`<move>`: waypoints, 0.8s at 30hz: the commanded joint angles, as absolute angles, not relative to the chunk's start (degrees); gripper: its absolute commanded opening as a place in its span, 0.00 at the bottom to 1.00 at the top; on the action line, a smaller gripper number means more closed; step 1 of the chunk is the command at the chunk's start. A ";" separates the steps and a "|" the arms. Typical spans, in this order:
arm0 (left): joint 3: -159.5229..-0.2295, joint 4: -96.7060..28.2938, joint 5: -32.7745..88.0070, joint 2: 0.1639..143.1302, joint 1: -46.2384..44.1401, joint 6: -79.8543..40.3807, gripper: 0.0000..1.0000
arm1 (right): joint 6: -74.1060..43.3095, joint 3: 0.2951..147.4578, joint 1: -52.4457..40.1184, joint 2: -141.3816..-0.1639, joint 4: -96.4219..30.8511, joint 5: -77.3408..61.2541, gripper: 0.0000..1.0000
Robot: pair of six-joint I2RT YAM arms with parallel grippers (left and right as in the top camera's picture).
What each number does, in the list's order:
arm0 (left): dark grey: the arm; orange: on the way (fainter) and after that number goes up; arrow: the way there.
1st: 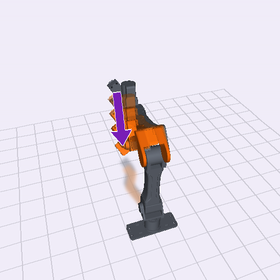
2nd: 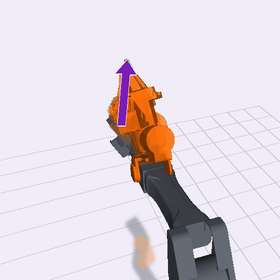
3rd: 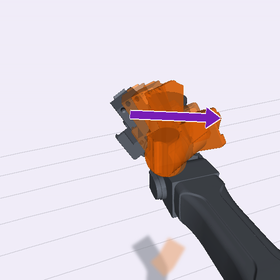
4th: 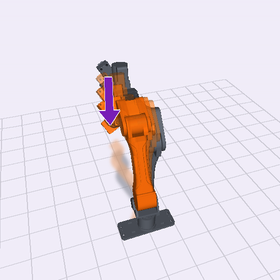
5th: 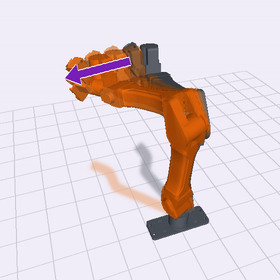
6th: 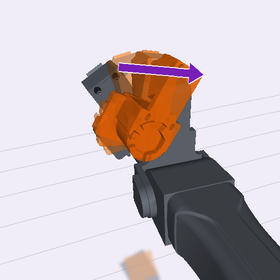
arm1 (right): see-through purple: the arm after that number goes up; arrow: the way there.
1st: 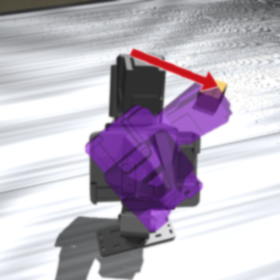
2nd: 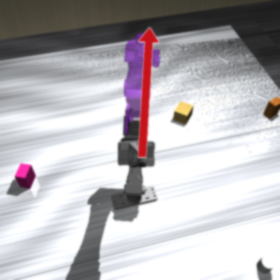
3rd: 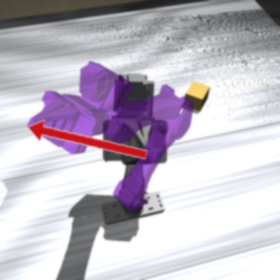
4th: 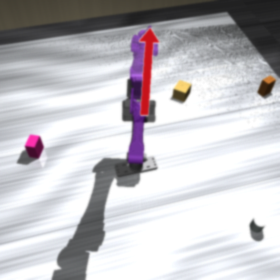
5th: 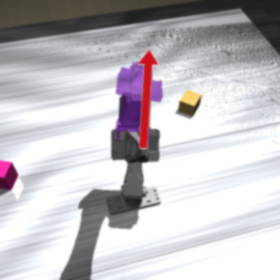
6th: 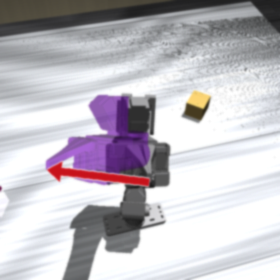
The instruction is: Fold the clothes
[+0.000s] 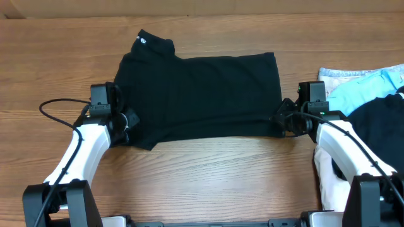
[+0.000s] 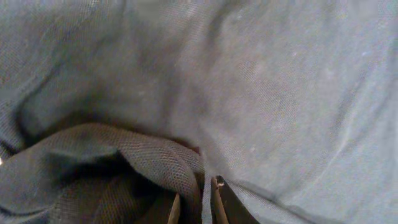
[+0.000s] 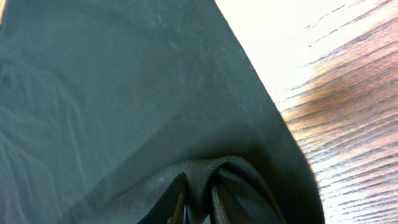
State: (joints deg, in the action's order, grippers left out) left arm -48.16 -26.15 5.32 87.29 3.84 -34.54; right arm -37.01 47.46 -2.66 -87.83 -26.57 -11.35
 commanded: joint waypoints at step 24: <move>-48.77 -20.99 9.67 87.66 4.03 -37.69 0.29 | -36.40 48.23 -2.55 -89.10 -27.70 -8.54 0.22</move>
State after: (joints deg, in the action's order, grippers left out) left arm -48.16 -21.06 9.43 87.29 3.84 -37.47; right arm -36.93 47.46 -2.66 -88.73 -28.01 -9.67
